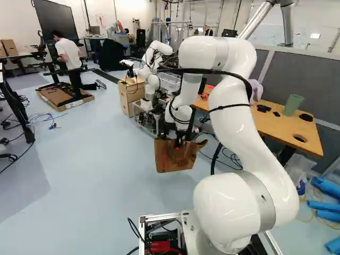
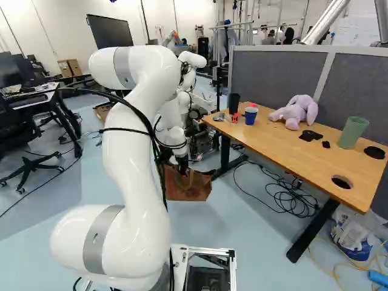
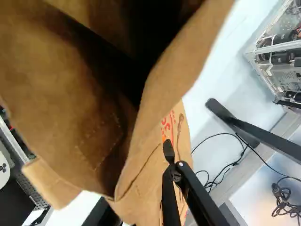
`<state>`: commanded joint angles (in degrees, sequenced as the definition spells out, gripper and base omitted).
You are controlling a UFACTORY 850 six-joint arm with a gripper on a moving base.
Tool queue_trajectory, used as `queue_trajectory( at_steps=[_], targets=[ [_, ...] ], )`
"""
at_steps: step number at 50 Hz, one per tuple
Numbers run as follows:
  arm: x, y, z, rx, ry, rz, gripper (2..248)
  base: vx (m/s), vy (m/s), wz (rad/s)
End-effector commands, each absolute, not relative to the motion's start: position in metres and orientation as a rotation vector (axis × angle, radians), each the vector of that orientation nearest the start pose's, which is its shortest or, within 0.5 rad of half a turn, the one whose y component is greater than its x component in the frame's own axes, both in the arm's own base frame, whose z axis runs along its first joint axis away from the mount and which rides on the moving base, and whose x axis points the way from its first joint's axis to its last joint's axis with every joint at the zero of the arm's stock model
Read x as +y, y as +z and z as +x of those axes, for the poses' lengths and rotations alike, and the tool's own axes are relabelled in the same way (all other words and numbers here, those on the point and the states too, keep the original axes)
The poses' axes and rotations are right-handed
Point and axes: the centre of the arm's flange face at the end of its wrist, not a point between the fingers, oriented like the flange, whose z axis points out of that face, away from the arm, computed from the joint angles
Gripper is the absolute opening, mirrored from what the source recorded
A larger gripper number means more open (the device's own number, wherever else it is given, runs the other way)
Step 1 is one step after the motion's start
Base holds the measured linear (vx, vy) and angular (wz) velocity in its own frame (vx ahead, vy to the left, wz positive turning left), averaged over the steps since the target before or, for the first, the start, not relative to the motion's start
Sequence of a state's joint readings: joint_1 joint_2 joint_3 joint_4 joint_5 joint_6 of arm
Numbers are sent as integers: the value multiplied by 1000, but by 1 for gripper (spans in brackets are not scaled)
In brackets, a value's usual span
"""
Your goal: Pick up the bag on the ground and place it on the table
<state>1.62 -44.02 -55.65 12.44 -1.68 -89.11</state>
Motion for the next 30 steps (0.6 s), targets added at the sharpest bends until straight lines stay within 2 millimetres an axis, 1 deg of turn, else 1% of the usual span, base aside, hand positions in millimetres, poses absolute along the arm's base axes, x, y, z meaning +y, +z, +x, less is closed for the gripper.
queue_trajectory(
  at_steps=[8,30],
  targets=[
    [15,181,516,-2069,-246,-2497,18,0,0,0],
    [15,213,508,-2214,-283,-2413,18,0,0,0]
  ],
)
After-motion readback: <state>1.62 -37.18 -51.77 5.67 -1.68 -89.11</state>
